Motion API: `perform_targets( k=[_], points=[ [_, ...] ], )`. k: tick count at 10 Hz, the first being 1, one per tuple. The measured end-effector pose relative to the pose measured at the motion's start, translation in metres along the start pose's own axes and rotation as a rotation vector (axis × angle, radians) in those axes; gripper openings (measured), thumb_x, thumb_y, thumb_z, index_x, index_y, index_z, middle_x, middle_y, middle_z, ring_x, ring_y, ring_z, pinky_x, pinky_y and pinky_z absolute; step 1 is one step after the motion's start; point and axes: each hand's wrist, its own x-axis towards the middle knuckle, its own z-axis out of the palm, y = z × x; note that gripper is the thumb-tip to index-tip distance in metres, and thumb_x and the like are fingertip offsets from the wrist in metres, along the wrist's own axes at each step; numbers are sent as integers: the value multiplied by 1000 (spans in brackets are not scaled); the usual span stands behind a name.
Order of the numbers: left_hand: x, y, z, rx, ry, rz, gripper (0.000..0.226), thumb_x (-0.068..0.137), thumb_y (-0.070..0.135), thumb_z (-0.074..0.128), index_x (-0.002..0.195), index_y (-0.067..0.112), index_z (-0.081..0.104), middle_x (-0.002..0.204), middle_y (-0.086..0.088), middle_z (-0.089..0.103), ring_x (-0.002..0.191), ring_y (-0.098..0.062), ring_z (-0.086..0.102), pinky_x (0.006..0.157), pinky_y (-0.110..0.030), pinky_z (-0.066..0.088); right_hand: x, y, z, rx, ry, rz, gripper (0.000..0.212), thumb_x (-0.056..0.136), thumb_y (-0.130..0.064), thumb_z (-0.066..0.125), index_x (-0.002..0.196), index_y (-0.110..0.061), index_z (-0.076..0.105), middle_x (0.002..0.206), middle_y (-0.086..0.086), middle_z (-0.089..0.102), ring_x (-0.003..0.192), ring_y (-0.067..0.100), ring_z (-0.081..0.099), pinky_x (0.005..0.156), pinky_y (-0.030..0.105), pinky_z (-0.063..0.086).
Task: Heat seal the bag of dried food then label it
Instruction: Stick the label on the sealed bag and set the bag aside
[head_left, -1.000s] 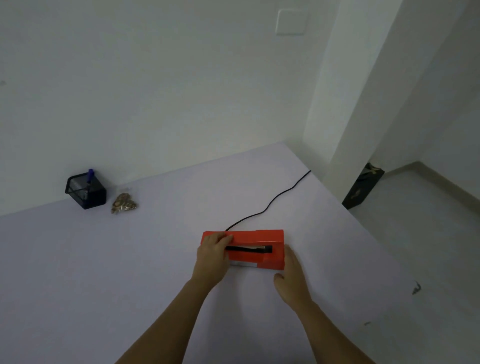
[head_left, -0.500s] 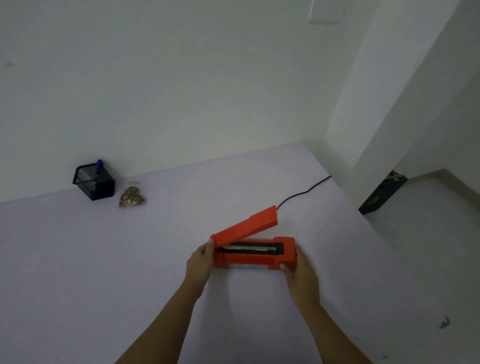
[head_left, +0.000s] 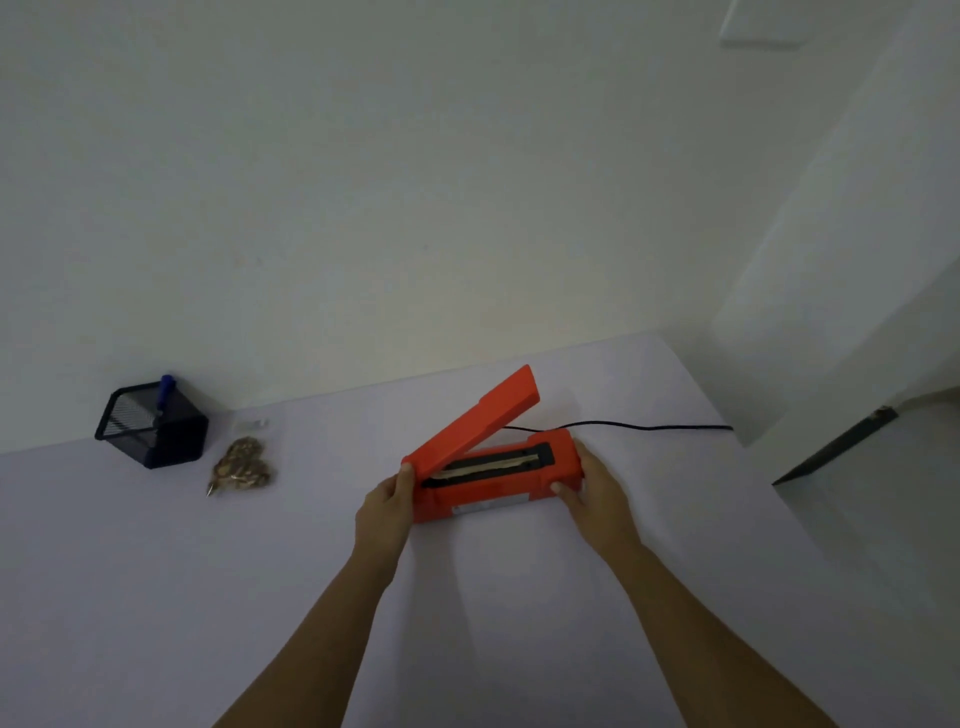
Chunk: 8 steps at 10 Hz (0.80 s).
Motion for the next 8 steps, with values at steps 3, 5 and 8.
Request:
perform_targets(
  k=[3,5,8],
  points=[
    [87,43,14,41,49,0,57,97,49,28,113,3,58,103,-14,58,93,-28,51,86,-37,41,102,-8,9,-17,-1,-53,63,86,-15,63,140,-10,33,137,12,50,126,26,47,106,36,37],
    [133,55,16,54,73,14,61,96,52,28,106,1,60,101,-20,61,86,-28,52,86,-40,45,144,-13,18,-27,7,-114,61,86,-18,62,140,-9,34,134,13,51,124,27,48,104,36,38],
    [148,54,14,63,60,9,65,93,57,27,120,6,56,116,-18,61,107,-34,57,94,-42,44,166,-10,18,-145,-8,-125,72,87,-23,60,145,-8,19,146,14,37,134,27,36,110,35,30]
  ],
)
